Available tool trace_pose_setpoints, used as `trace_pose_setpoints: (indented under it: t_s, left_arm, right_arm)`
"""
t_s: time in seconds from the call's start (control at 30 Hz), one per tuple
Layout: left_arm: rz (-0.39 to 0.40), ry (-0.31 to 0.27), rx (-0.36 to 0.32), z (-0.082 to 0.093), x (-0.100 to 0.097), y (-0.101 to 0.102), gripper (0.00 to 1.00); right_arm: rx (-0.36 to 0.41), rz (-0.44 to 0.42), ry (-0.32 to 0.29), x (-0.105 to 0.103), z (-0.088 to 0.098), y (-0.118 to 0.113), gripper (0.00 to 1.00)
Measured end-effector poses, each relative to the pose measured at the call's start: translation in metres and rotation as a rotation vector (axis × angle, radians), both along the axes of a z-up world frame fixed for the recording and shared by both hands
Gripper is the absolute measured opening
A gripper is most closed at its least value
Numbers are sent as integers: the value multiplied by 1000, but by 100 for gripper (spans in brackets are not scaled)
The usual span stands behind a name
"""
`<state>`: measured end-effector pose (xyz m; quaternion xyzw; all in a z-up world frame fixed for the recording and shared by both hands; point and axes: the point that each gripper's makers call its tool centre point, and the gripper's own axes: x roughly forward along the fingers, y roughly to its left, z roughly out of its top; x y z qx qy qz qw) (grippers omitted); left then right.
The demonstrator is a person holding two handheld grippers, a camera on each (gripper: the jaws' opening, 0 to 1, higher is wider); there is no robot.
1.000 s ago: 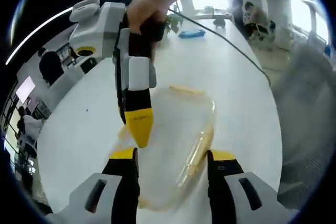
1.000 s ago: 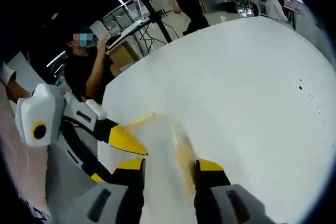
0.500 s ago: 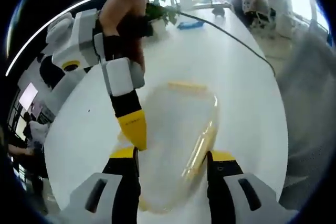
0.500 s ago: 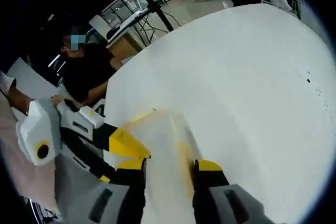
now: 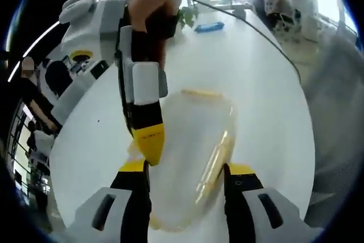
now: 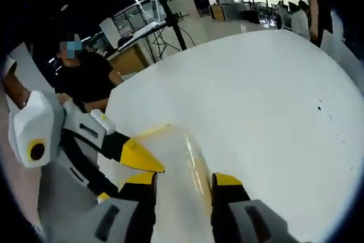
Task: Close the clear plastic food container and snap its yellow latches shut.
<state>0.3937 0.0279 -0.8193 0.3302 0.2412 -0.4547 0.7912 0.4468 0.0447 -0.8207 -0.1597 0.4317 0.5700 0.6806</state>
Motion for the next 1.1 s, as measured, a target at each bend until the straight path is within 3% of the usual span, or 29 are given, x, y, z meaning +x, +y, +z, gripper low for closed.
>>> trace_pose_setpoints:
  t_s: [0.27, 0.3, 0.47, 0.53, 0.6, 0.8, 1.1]
  left_arm:
    - [-15, 2, -17, 0, 0, -2, 49]
    - [5, 19, -52, 1, 0, -3, 50]
    - [10, 14, -72, 1, -1, -4, 51]
    - [37, -2, -130, 6, -2, -6, 50]
    - [64, 19, -177, 11, -5, -7, 49]
    - [98, 68, -199, 15, -7, -2, 51]
    - [205, 105, -305, 33, 1, 14, 52]
  right_arm:
    - [13, -104, -66, 2, 2, -2, 39]
    - [14, -116, -69, 0, 2, -2, 41]
    - [32, -191, -124, 4, 9, -5, 44]
    - [31, -223, -153, 5, 12, -9, 47]
    - [31, -240, -167, 3, 14, -14, 47]
    - [74, -354, -153, 2, 22, -28, 46]
    - [124, -482, -177, -1, 39, -47, 46]
